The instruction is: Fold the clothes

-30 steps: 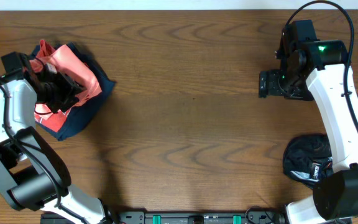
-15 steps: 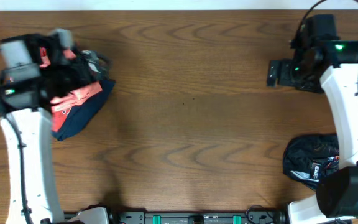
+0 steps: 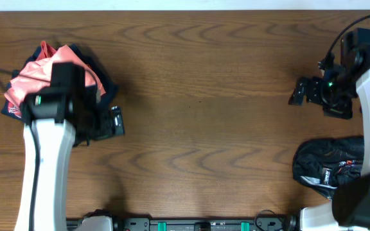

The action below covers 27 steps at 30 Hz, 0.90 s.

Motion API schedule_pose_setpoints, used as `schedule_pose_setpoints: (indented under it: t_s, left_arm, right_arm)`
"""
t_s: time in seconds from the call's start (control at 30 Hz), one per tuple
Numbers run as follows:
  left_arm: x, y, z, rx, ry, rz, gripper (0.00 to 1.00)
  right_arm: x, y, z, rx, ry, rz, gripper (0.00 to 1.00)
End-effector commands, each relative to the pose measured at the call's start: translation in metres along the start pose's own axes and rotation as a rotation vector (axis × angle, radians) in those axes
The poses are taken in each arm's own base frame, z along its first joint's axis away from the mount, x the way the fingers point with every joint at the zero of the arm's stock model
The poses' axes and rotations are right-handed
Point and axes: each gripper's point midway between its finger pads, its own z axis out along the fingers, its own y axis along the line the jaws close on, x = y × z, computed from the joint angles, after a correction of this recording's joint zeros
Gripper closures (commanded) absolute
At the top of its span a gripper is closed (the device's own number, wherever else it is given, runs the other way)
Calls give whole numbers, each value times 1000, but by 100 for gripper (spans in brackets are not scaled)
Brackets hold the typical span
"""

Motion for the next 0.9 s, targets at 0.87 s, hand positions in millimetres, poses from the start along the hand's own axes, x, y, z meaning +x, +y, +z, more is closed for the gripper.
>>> schedule_pose_setpoints:
  t_s: [0.87]
  left_arm:
    - [76,8,-90,165,-903,26,2]
  right_arm:
    - [169,-13,-60,-84,-716,-113,1]
